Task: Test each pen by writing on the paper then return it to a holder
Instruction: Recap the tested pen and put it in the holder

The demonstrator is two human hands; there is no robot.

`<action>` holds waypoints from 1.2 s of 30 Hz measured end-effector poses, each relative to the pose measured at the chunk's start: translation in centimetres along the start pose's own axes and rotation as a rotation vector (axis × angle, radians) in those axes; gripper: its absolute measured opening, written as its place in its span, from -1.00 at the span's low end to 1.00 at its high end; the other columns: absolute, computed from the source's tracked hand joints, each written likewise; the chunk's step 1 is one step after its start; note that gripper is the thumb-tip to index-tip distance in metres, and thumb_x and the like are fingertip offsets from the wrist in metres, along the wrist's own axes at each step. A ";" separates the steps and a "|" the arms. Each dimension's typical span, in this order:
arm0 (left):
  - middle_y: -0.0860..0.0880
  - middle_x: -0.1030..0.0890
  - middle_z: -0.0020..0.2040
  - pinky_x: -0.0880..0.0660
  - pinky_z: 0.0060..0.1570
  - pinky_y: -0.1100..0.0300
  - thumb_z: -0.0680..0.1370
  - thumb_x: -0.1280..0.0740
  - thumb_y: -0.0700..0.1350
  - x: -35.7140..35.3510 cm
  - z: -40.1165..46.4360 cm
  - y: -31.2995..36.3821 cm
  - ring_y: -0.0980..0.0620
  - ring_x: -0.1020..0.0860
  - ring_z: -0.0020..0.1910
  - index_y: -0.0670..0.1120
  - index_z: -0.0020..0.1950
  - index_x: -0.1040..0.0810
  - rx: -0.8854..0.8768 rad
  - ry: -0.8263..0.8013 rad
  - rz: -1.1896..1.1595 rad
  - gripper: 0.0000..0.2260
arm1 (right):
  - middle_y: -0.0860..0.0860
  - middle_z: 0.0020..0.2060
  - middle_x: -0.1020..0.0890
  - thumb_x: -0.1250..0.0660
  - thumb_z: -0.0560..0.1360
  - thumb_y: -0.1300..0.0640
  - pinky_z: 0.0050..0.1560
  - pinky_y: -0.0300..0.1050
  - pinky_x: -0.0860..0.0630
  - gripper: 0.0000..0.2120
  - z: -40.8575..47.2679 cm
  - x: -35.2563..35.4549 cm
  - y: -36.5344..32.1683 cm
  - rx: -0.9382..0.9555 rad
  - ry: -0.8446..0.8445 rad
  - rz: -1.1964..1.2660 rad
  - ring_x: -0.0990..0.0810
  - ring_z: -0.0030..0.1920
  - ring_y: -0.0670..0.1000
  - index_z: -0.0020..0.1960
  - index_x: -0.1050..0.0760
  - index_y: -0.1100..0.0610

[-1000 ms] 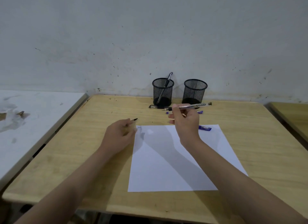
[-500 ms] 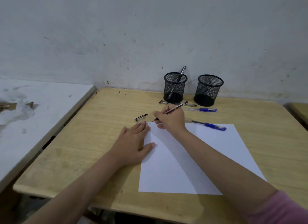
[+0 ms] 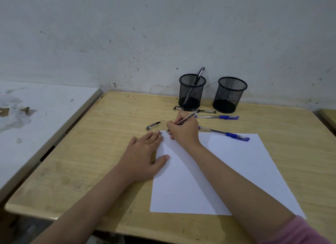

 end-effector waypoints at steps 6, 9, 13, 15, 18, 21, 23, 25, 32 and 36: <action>0.09 -0.15 0.51 -0.05 0.40 -0.10 0.41 0.05 0.34 -0.1 0.0 -0.1 0.10 -0.06 0.50 0.00 0.48 -0.18 -0.001 0.009 0.016 -0.27 | 0.14 -0.55 -0.42 -0.32 0.33 0.40 -0.51 -0.15 -0.47 -0.69 0.4 -0.2 0.4 -0.025 -0.013 0.023 -0.52 -0.56 0.05 -0.42 -0.27 0.14; 0.10 -0.14 0.51 -0.06 0.40 -0.11 0.41 0.06 0.35 -0.2 0.1 -0.2 0.11 -0.06 0.50 0.00 0.49 -0.17 0.003 0.002 0.023 -0.27 | 0.16 -0.53 -0.44 -0.32 0.33 0.40 -0.50 -0.13 -0.49 -0.71 0.5 -0.2 0.6 -0.027 -0.001 0.032 -0.51 -0.54 0.08 -0.42 -0.28 0.15; 0.10 -0.15 0.51 -0.09 0.41 -0.15 0.41 0.05 0.35 -0.2 0.1 -0.2 0.11 -0.06 0.50 0.00 0.49 -0.17 0.004 -0.004 0.017 -0.27 | 0.18 -0.53 -0.45 -0.32 0.32 0.39 -0.49 -0.09 -0.51 -0.71 0.6 0.0 0.6 -0.036 0.006 0.034 -0.51 -0.56 0.07 -0.41 -0.27 0.16; 0.10 -0.14 0.51 -0.08 0.42 -0.15 0.41 0.05 0.35 -0.3 0.1 -0.2 0.11 -0.05 0.50 0.00 0.49 -0.16 0.005 -0.010 0.018 -0.27 | 0.19 -0.52 -0.46 -0.33 0.34 0.39 -0.49 -0.08 -0.52 -0.72 0.6 -0.1 0.4 -0.021 -0.006 0.023 -0.53 -0.54 0.06 -0.40 -0.29 0.17; 0.10 -0.14 0.52 -0.08 0.42 -0.15 0.41 0.06 0.35 -0.2 0.1 -0.2 0.11 -0.05 0.50 0.00 0.49 -0.16 0.005 -0.013 0.023 -0.27 | 0.17 -0.53 -0.45 -0.33 0.33 0.39 -0.51 -0.12 -0.51 -0.71 0.5 -0.1 0.5 -0.009 0.013 0.022 -0.52 -0.53 0.09 -0.42 -0.28 0.15; 0.09 -0.15 0.51 -0.09 0.42 -0.15 0.41 0.06 0.35 -0.2 0.1 -0.1 0.11 -0.06 0.50 0.00 0.49 -0.16 0.002 -0.011 0.022 -0.27 | 0.16 -0.54 -0.42 -0.32 0.32 0.40 -0.50 -0.14 -0.48 -0.68 0.6 0.0 0.7 -0.024 0.026 0.036 -0.49 -0.55 0.09 -0.44 -0.26 0.13; 0.10 -0.14 0.51 -0.06 0.41 -0.14 0.41 0.06 0.35 -0.3 0.1 -0.2 0.11 -0.05 0.50 0.00 0.49 -0.16 0.007 -0.014 0.020 -0.27 | 0.17 -0.53 -0.42 -0.32 0.31 0.40 -0.51 -0.15 -0.47 -0.67 0.6 0.0 0.7 -0.037 0.026 0.038 -0.49 -0.57 0.07 -0.45 -0.26 0.13; 0.10 -0.14 0.51 -0.05 0.41 -0.13 0.41 0.07 0.35 -0.3 0.1 -0.2 0.11 -0.05 0.50 0.00 0.49 -0.15 0.008 -0.016 0.025 -0.27 | 0.16 -0.54 -0.42 -0.32 0.32 0.40 -0.50 -0.15 -0.47 -0.67 0.6 0.1 0.7 -0.038 0.027 0.046 -0.49 -0.56 0.09 -0.45 -0.25 0.13; 0.09 -0.15 0.51 -0.08 0.42 -0.16 0.41 0.05 0.35 -0.2 0.1 -0.2 0.11 -0.06 0.50 -0.01 0.49 -0.17 0.003 -0.011 0.017 -0.27 | 0.15 -0.54 -0.43 -0.31 0.33 0.40 -0.50 -0.16 -0.47 -0.67 0.5 0.4 0.7 -0.041 0.048 0.038 -0.48 -0.53 0.10 -0.44 -0.25 0.12; 0.10 -0.15 0.51 -0.07 0.43 -0.16 0.41 0.05 0.34 -0.2 0.0 -0.2 0.11 -0.06 0.50 0.00 0.49 -0.17 0.006 -0.013 0.009 -0.28 | 0.16 -0.53 -0.41 -0.30 0.32 0.40 -0.51 -0.18 -0.45 -0.67 0.4 0.4 0.5 -0.036 0.051 0.022 -0.48 -0.53 0.11 -0.44 -0.24 0.13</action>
Point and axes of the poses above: each hand's wrist, its own z-axis towards the middle knuckle, its own x-axis out of the back of the hand, y = z × x, the point moved 9 cm from there along z, towards the middle knuckle
